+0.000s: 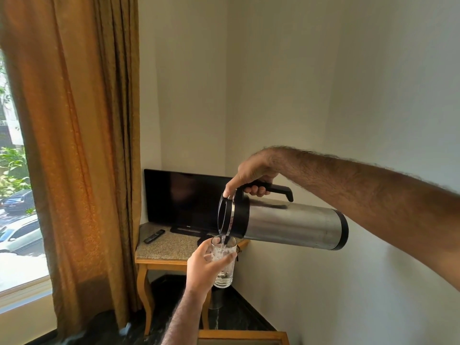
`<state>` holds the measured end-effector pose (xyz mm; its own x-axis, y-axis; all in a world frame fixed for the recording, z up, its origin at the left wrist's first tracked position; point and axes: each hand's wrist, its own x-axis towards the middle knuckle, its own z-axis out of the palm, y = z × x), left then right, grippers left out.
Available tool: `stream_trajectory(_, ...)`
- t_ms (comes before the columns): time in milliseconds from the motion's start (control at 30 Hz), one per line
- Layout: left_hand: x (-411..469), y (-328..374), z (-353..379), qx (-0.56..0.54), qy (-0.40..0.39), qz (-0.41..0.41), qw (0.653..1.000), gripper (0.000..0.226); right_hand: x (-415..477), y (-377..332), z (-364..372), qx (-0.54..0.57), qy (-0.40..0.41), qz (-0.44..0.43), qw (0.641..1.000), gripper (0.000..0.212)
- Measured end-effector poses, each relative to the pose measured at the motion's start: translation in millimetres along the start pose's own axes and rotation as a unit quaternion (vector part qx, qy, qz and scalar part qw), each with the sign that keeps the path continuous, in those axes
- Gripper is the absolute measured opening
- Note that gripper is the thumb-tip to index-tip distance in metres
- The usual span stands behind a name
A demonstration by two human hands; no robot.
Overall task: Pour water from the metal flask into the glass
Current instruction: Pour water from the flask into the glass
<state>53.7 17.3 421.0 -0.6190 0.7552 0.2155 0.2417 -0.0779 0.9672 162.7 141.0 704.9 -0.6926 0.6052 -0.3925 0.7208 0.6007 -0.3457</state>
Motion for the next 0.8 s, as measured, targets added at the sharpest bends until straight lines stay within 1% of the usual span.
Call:
stream_trajectory(67,-0.4,1.6,0.2,-0.002,0.000,0.003,1.000,0.046,4.1,-1.7,-0.3,-0.016,0.005,-0.006,1.000,0.065)
stream_trajectory(133,-0.9,0.9,0.2,0.000,0.002,0.000,1.000,0.053,8.6,-2.0,0.9,-0.020,0.009,0.002,1.000,0.064)
stream_trajectory(167,-1.5,1.0,-0.4,-0.003,0.003,-0.003,1.000,0.056,8.7,-2.6,0.6,-0.011,0.003,0.003,1.000,0.061)
stream_trajectory(233,-2.0,-0.1,-1.8,-0.005,0.003,-0.008,1.000,0.058,10.9,-2.2,-1.9,-0.004,-0.021,0.009,1.000,0.047)
stream_trajectory(267,-2.3,-0.6,-1.9,-0.005,0.002,-0.007,1.000,0.059,10.3,-1.7,-1.9,-0.007,-0.035,0.018,0.999,0.045)
stream_trajectory(300,-2.8,-0.8,-2.2,-0.005,0.000,-0.007,1.000,0.060,10.6,-1.3,-1.8,-0.009,-0.044,0.025,0.999,0.046)
stream_trajectory(467,-5.1,1.8,-3.0,-0.012,0.001,-0.007,1.000,0.053,13.6,4.2,-2.4,0.000,-0.051,0.030,0.998,0.049)
stream_trajectory(567,-5.6,3.4,-3.9,-0.010,0.000,-0.007,1.000,0.054,12.9,7.6,-2.8,0.004,-0.044,0.030,0.999,0.049)
stream_trajectory(700,-4.3,3.6,-3.9,-0.021,0.000,-0.004,1.000,0.048,10.8,16.6,-2.4,0.025,-0.037,0.023,0.999,0.050)
stream_trajectory(800,-6.2,5.5,-3.4,-0.022,-0.001,-0.003,1.000,0.049,8.0,28.1,-2.3,0.056,-0.049,0.008,0.997,0.050)
